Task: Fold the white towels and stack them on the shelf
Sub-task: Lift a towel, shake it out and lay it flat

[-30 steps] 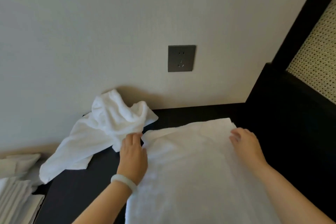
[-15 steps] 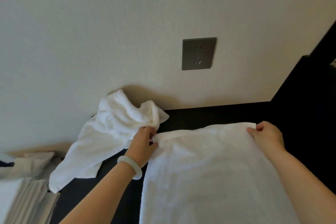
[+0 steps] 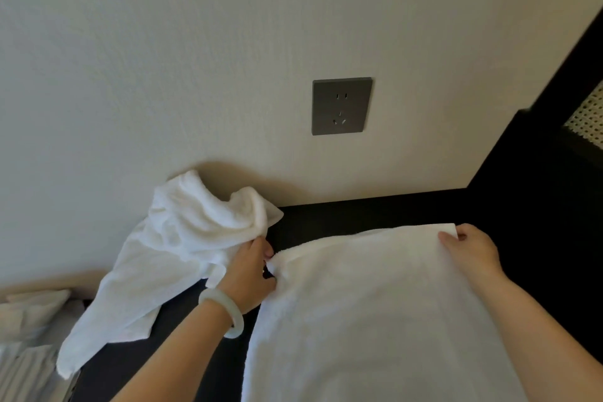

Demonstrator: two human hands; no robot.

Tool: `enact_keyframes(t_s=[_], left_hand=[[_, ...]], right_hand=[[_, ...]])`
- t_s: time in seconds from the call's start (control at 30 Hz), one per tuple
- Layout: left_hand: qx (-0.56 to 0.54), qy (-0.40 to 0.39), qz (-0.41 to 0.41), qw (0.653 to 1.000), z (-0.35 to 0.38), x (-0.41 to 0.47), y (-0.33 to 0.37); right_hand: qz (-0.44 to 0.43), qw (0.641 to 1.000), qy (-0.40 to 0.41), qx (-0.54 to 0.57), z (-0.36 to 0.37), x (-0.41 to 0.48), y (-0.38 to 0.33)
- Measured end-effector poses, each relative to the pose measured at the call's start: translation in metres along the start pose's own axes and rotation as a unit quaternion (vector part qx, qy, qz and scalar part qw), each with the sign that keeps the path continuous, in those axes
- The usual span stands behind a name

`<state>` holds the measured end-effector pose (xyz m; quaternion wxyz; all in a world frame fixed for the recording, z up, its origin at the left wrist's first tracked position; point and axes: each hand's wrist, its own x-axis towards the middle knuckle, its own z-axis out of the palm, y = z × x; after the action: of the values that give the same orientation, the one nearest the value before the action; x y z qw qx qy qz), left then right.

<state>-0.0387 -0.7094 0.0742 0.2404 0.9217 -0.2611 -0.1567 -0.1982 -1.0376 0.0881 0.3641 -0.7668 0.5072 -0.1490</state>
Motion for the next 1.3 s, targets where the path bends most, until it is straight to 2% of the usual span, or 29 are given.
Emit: enact_keyframes(t_s=[0.07, 0.13, 0.27, 0.33, 0.4, 0.43, 0.47, 0.53, 0.6, 0.67, 0.77, 0.83, 0.9, 1.07, 1.2, 1.3], left_hand=[[-0.020, 0.067, 0.001, 0.998, 0.012, -0.003, 0.007], [-0.093, 0.127, -0.025, 0.987, 0.018, -0.007, 0.014], [-0.260, 0.174, -0.033, 0.949, 0.007, -0.006, 0.027], [-0.338, 0.161, 0.003, 0.927, -0.009, -0.004, 0.034], [-0.390, 0.099, 0.080, 0.912, -0.033, 0.000, 0.039], [-0.363, 0.070, 0.130, 0.920, -0.047, 0.003, 0.040], [-0.290, 0.046, 0.179, 0.939, -0.062, 0.008, 0.039], [-0.092, 0.006, 0.256, 0.962, -0.088, 0.019, 0.035], [0.059, -0.042, 0.298, 0.952, -0.103, 0.032, 0.032], [0.190, -0.081, 0.304, 0.930, -0.103, 0.045, 0.033], [0.331, -0.117, 0.250, 0.902, -0.092, 0.060, 0.044], [0.349, -0.126, 0.253, 0.894, -0.085, 0.067, 0.048], [0.326, -0.141, 0.239, 0.904, -0.082, 0.073, 0.047], [0.244, -0.186, 0.111, 0.945, -0.086, 0.075, 0.033], [0.165, -0.116, 0.073, 0.977, -0.074, 0.081, 0.024], [0.193, -0.085, 0.057, 0.976, -0.063, 0.088, 0.022]], right_hand=[[-0.011, 1.000, 0.028, -0.002, 0.005, -0.004, 0.001], [-0.024, 0.998, 0.050, -0.003, 0.010, -0.007, 0.002], [-0.042, 0.996, 0.076, 0.010, 0.013, -0.012, 0.007], [-0.051, 0.995, 0.083, 0.021, 0.013, -0.012, 0.009], [-0.059, 0.994, 0.086, 0.024, 0.014, -0.011, 0.011], [-0.061, 0.994, 0.087, 0.022, 0.014, -0.010, 0.012], [-0.064, 0.994, 0.088, 0.016, 0.015, -0.008, 0.013], [-0.079, 0.993, 0.088, 0.001, 0.019, -0.003, 0.016], [-0.087, 0.992, 0.086, -0.028, 0.023, 0.002, 0.017], [-0.087, 0.990, 0.087, -0.064, 0.027, 0.006, 0.018], [-0.100, 0.986, 0.102, -0.081, 0.031, 0.010, 0.018], [-0.103, 0.984, 0.115, -0.095, 0.032, 0.012, 0.018], [-0.092, 0.981, 0.118, -0.121, 0.032, 0.013, 0.021], [-0.057, 0.990, 0.088, -0.099, 0.023, 0.022, 0.020], [-0.026, 0.999, 0.029, -0.011, 0.010, 0.035, 0.016], [0.011, 0.998, 0.022, 0.051, 0.004, 0.039, 0.017]])
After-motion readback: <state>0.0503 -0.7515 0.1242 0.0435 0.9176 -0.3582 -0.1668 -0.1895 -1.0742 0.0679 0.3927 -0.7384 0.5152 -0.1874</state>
